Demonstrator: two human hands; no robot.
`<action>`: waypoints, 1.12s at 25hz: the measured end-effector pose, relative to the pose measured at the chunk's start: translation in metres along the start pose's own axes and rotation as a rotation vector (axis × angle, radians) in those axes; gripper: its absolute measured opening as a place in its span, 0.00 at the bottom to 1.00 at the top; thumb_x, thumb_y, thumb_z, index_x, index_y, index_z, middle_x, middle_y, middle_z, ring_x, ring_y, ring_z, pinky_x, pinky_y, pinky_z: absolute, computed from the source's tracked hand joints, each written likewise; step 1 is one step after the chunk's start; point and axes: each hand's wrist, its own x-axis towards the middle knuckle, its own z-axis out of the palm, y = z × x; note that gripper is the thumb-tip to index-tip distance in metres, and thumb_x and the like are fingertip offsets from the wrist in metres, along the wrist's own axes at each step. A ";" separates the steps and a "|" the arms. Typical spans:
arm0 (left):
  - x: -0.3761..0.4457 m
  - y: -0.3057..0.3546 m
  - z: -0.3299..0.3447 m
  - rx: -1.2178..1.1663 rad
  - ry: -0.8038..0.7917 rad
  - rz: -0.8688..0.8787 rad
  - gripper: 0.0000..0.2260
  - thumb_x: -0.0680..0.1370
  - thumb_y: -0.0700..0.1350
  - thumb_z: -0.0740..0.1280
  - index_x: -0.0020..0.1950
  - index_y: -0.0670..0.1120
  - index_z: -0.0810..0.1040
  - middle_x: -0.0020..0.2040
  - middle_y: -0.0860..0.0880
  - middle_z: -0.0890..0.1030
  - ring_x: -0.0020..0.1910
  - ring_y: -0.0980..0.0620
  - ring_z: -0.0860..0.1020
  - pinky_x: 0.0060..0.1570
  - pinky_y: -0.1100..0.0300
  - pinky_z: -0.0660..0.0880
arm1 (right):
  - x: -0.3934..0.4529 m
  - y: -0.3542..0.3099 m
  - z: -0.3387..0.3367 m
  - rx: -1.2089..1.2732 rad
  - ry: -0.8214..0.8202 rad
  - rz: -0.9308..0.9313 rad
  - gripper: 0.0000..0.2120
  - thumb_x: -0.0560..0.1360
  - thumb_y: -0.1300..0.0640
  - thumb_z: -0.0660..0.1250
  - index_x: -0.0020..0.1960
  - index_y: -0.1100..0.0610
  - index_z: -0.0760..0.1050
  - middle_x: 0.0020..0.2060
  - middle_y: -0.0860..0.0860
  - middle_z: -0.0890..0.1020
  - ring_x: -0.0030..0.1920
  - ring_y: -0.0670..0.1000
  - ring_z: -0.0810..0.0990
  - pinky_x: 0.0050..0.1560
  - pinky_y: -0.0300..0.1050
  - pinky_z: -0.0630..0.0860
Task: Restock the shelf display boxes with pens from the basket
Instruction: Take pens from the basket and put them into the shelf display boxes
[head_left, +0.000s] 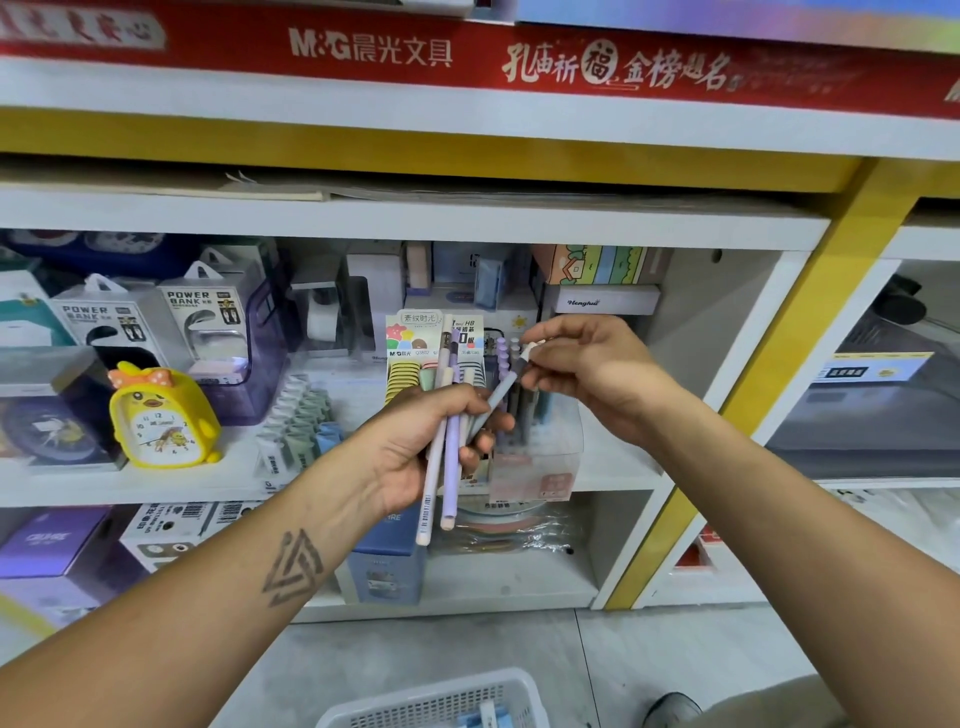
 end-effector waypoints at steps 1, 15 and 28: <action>-0.001 0.000 -0.001 0.000 -0.006 -0.007 0.08 0.74 0.34 0.66 0.52 0.36 0.77 0.45 0.35 0.83 0.29 0.49 0.75 0.21 0.64 0.71 | 0.002 -0.001 -0.002 0.031 0.051 -0.009 0.06 0.77 0.71 0.66 0.52 0.66 0.79 0.34 0.59 0.84 0.32 0.52 0.83 0.35 0.38 0.80; -0.007 0.003 -0.004 0.029 0.037 -0.036 0.09 0.76 0.34 0.64 0.56 0.36 0.77 0.39 0.38 0.82 0.27 0.50 0.73 0.21 0.66 0.70 | 0.003 0.018 -0.014 -0.769 0.162 -0.432 0.02 0.77 0.57 0.71 0.49 0.52 0.81 0.38 0.46 0.83 0.40 0.48 0.83 0.48 0.51 0.83; -0.009 0.002 -0.002 0.091 -0.169 -0.060 0.15 0.72 0.36 0.70 0.57 0.37 0.80 0.43 0.39 0.82 0.26 0.52 0.73 0.21 0.65 0.70 | -0.002 0.009 -0.001 -0.330 0.114 -0.238 0.05 0.77 0.57 0.72 0.50 0.58 0.82 0.39 0.51 0.84 0.34 0.49 0.77 0.35 0.41 0.74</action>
